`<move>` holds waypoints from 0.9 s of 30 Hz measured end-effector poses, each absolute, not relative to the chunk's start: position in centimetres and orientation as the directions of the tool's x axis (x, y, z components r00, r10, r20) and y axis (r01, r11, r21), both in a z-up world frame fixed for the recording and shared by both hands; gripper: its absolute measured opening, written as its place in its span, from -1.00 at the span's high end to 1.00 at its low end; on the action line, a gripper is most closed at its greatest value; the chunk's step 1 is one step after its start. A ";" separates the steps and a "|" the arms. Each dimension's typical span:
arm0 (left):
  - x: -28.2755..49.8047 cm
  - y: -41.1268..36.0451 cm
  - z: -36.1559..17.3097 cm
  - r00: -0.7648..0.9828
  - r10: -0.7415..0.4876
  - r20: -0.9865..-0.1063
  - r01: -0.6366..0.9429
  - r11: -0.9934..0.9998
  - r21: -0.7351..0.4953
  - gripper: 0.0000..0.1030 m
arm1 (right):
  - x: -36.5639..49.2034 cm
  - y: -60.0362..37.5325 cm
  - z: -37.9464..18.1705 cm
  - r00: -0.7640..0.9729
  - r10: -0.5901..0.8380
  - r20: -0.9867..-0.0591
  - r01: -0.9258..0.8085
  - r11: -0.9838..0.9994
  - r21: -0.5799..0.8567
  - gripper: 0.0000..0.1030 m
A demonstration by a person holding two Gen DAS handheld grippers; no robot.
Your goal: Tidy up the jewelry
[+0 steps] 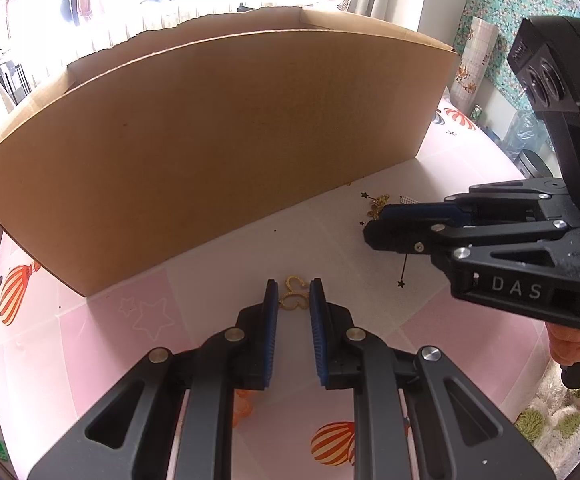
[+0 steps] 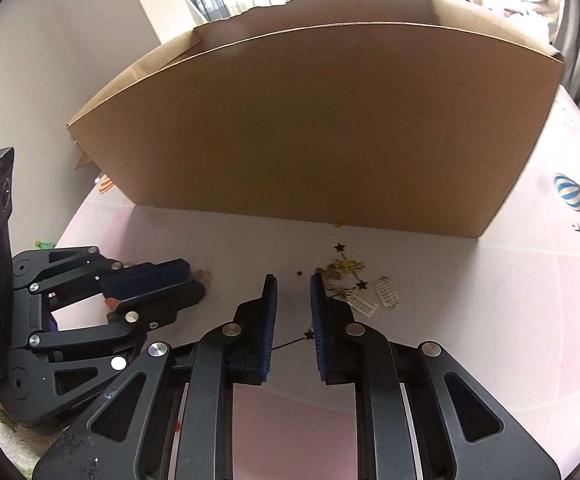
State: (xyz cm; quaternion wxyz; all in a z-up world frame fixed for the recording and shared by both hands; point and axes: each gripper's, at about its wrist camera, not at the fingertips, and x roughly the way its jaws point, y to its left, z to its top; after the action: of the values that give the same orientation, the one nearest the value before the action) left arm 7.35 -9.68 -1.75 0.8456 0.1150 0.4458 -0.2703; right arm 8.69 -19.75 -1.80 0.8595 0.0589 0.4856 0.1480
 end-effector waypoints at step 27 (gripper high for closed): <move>7.3 -9.6 -1.7 0.456 -0.359 -0.815 0.560 0.827 -0.050 0.70 | 8.3 -20.9 -0.8 0.459 0.345 -0.819 -0.262 0.933 0.247 0.65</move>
State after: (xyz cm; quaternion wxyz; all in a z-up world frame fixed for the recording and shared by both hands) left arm 7.35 -9.60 -1.68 0.8457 0.1134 0.4452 -0.2717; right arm 8.32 -20.88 -0.85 0.8530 0.0426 0.4888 0.1781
